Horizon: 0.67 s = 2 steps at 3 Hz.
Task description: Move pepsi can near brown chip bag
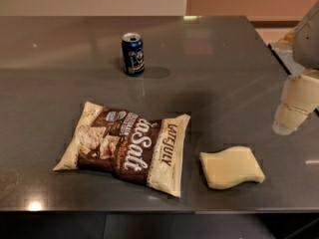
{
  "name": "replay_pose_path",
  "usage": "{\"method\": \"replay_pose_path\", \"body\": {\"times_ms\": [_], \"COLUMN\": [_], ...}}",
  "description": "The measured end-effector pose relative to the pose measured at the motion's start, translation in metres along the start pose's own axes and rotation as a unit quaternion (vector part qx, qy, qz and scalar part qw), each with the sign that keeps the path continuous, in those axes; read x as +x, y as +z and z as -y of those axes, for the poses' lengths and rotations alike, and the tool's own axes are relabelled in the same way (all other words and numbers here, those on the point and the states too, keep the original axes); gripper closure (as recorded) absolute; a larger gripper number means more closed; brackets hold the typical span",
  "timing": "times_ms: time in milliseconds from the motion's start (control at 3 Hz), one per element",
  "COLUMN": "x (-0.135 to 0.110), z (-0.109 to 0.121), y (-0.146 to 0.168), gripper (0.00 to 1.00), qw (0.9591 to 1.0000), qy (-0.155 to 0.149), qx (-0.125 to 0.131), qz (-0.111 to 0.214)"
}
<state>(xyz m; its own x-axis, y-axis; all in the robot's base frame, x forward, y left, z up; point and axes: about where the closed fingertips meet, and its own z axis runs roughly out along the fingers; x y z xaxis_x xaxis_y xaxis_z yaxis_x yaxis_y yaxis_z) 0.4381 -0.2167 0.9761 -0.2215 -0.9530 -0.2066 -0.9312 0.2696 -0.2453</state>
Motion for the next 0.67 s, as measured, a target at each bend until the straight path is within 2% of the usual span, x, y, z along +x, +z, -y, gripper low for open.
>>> {"method": "replay_pose_path", "body": {"times_ms": [333, 667], "x": [0.0, -0.01], "z": [0.0, 0.01], "y": [0.0, 0.004], "gripper": [0.0, 0.0], "qw": [1.0, 0.9999], "qy": [0.0, -0.005], "qx": [0.0, -0.003], "qz": [0.0, 0.008]}}
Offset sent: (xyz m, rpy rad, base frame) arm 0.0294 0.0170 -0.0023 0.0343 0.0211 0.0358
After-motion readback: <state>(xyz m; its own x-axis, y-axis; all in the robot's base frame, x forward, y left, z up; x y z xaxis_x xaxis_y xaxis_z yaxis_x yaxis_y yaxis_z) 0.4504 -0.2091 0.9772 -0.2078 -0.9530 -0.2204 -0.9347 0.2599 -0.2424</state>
